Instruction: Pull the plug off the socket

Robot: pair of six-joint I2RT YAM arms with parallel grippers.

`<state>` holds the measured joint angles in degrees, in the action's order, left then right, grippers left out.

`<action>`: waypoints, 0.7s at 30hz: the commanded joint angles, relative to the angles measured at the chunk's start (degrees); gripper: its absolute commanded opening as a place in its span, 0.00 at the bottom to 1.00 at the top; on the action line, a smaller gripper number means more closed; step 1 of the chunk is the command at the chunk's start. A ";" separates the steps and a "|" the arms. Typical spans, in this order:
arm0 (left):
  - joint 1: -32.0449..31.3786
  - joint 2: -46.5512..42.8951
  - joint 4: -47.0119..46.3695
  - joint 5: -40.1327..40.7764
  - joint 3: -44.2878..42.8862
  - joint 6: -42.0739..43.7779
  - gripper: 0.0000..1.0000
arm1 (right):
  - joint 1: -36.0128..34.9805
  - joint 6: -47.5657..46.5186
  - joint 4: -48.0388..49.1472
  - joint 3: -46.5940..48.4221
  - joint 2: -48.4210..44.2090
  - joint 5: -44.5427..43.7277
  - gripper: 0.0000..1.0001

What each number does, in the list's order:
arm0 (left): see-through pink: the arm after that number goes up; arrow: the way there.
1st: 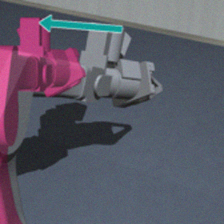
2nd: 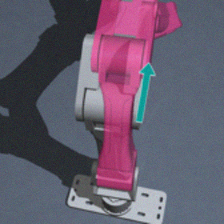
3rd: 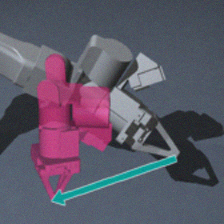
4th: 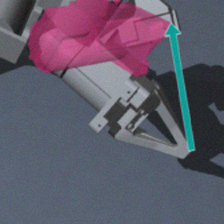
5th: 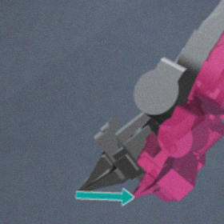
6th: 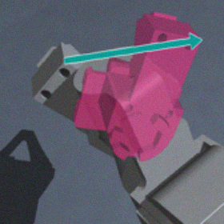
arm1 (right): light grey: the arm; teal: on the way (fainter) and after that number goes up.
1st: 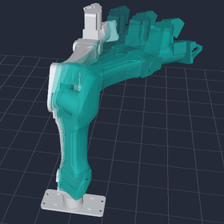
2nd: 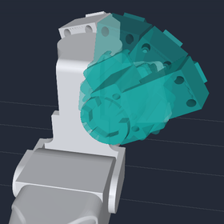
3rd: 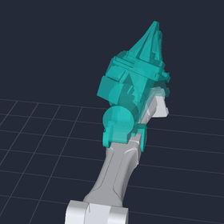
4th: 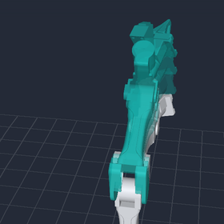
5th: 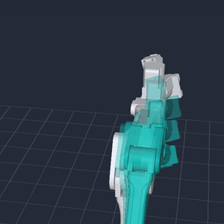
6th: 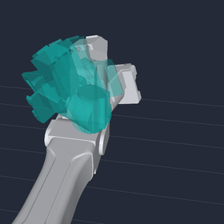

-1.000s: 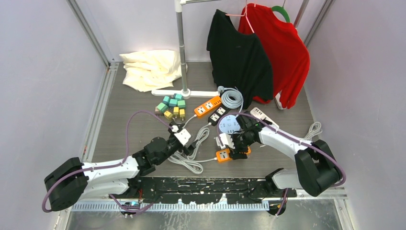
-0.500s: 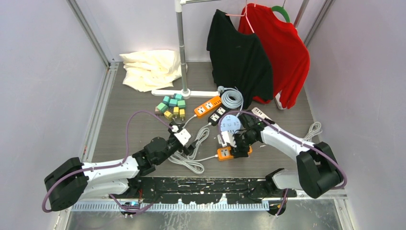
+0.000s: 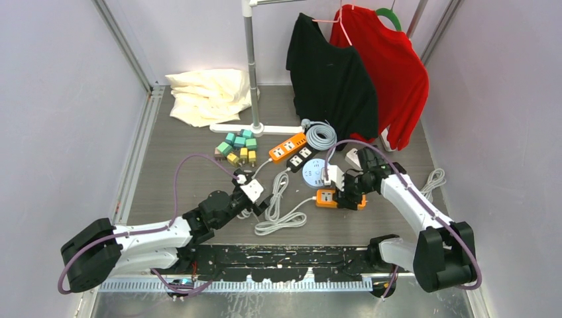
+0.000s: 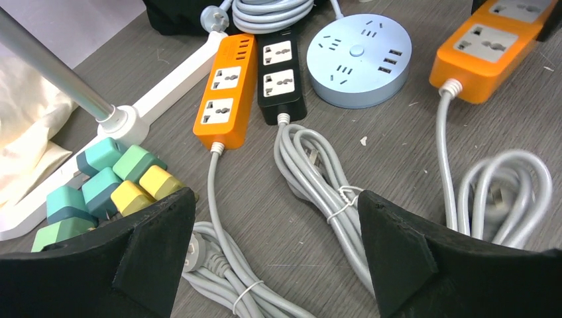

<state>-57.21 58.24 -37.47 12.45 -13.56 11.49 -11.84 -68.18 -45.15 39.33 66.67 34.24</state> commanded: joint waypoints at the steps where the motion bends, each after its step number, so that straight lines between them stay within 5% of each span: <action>1: 0.17 -1.02 -4.10 0.65 -0.05 0.99 0.90 | 3.25 7.35 3.46 3.55 -1.76 -4.71 0.08; 17: 0.16 -0.88 -3.86 0.43 -0.26 0.99 0.91 | 14.20 27.25 7.95 7.55 6.16 -25.09 0.08; 19: 0.10 -0.88 -3.84 0.47 -0.24 0.99 0.91 | 14.46 28.67 7.71 7.80 7.97 -26.55 0.11; 21: 0.13 -0.74 -3.76 0.47 -0.24 0.99 0.91 | 14.62 29.20 6.27 8.60 9.99 -26.83 0.25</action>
<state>-57.21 58.24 -37.47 12.43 -13.56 11.49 1.89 -44.88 -41.65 44.21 74.17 12.97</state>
